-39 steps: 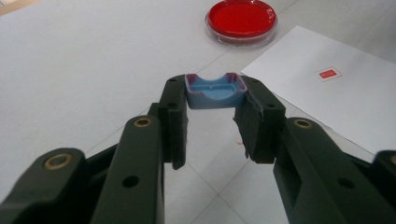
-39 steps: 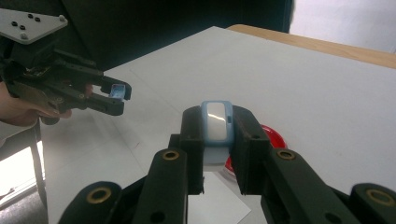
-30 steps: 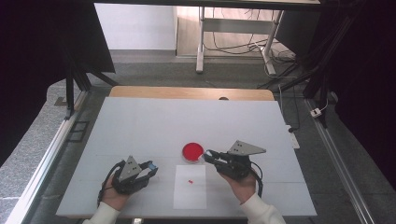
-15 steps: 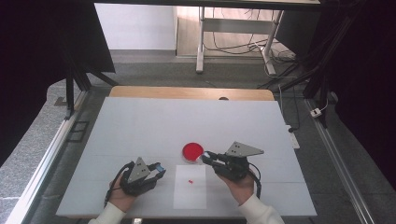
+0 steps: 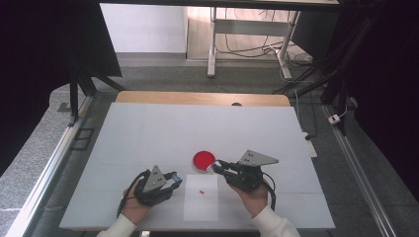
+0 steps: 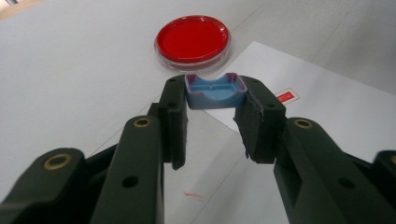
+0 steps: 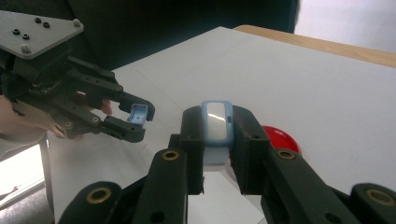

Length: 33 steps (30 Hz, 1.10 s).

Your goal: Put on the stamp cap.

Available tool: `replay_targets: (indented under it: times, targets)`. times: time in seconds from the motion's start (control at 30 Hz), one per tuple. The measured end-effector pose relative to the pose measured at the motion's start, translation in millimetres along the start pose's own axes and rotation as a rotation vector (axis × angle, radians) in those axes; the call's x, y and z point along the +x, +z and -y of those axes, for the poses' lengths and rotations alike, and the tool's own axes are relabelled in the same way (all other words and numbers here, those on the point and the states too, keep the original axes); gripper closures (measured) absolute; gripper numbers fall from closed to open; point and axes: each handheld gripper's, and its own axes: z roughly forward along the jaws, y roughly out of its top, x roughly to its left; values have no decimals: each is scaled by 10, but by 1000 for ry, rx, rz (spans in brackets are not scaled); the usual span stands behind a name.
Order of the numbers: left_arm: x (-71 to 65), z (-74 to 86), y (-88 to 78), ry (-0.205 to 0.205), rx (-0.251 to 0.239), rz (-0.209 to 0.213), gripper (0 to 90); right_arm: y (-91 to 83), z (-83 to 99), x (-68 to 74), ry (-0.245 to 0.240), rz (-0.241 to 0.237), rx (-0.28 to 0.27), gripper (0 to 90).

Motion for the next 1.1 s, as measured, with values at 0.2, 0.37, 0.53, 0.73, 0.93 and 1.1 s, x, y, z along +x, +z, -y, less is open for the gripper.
replay_targets:
  times: [0.2, 0.37, 0.53, 0.73, 0.93, 1.1]
  targets:
    - [-25, -25, 35, 12, 5, 9, 636, 9, 3, 11, 0, -1, -3, 753]
    - [-43, -42, 69, 17, 8, 12, 635, 9, 4, 13, -3, -2, -1, 752]
    - [-70, -62, 97, 23, 9, 22, 633, 11, 6, 13, -4, -2, 2, 752]
    - [-111, -97, 150, 33, 11, 33, 634, 16, 9, 18, -3, -1, 2, 752]
    - [-130, -117, 196, 37, 13, 43, 638, 32, 14, 31, -5, -5, 7, 752]
    - [-142, -115, 220, 45, 24, 52, 649, 31, 17, 22, -3, -1, 9, 752]
